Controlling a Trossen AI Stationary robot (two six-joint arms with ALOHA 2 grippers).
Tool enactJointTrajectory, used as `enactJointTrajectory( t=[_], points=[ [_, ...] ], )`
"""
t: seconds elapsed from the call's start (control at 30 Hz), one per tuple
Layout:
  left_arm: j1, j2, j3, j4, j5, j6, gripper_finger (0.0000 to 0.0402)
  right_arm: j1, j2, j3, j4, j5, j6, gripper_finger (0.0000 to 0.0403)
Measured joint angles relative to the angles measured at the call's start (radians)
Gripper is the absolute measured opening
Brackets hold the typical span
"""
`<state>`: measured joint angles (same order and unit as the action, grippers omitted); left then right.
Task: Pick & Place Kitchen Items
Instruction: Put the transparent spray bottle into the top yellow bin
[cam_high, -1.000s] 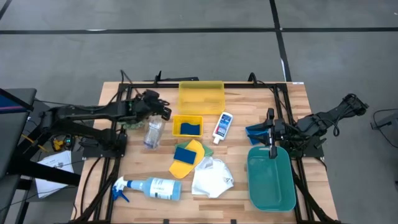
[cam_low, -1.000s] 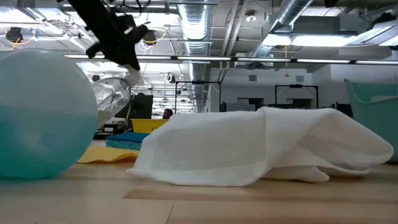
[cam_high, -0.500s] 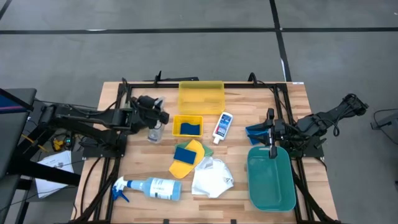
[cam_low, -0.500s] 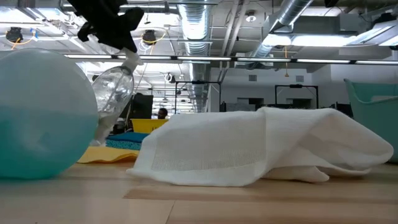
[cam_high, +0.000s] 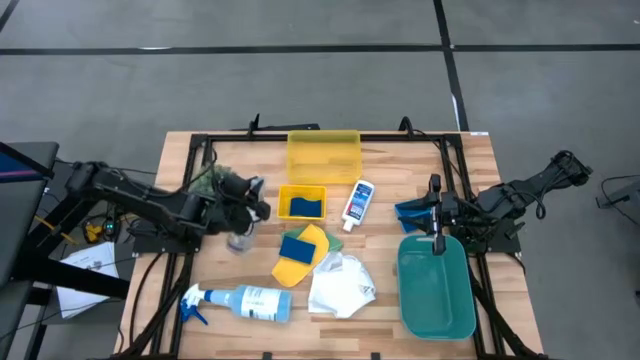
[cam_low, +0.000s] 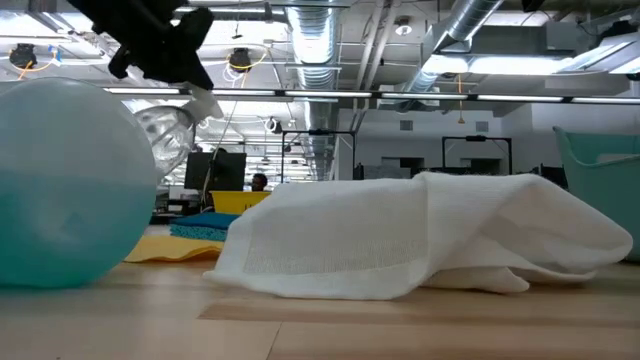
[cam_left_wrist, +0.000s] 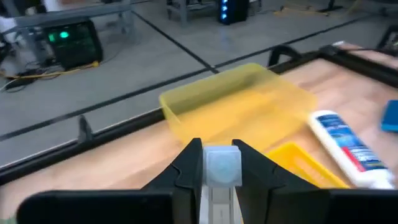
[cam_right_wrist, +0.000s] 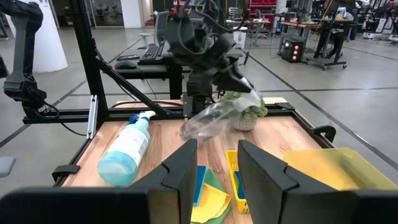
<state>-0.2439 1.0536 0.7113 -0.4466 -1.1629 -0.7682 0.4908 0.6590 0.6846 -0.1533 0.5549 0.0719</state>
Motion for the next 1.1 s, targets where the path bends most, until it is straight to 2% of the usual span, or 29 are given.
enactJointTrajectory(
  t=[0.13, 0.4, 0.57, 0.8, 1.1],
  points=[
    [-0.016, -0.007, 0.0, 0.044, -0.077, 0.035, 0.0058, 0.0, 0.0, 0.0, 0.001, 0.0, 0.0, 0.0108],
    [-0.019, -0.005, 0.0, 0.214, -0.16, 0.255, 0.0058, 0.0, 0.0, 0.0, 0.003, 0.0, 0.0, 0.0108],
    [-0.022, -0.005, -0.038, 0.252, -0.236, 0.265, 0.0058, 0.0, 0.0, 0.0, -0.002, 0.0, 0.0, 0.0108],
    [-0.055, -0.007, -0.169, 0.428, -0.428, 0.262, 0.0058, 0.0, 0.0, 0.0, -0.004, 0.0, 0.0, 0.0108],
    [-0.058, -0.007, -0.197, 0.476, -0.425, 0.272, 0.0058, 0.0, 0.0, 0.0, 0.0, 0.0, 0.0, 0.0108]
  ],
)
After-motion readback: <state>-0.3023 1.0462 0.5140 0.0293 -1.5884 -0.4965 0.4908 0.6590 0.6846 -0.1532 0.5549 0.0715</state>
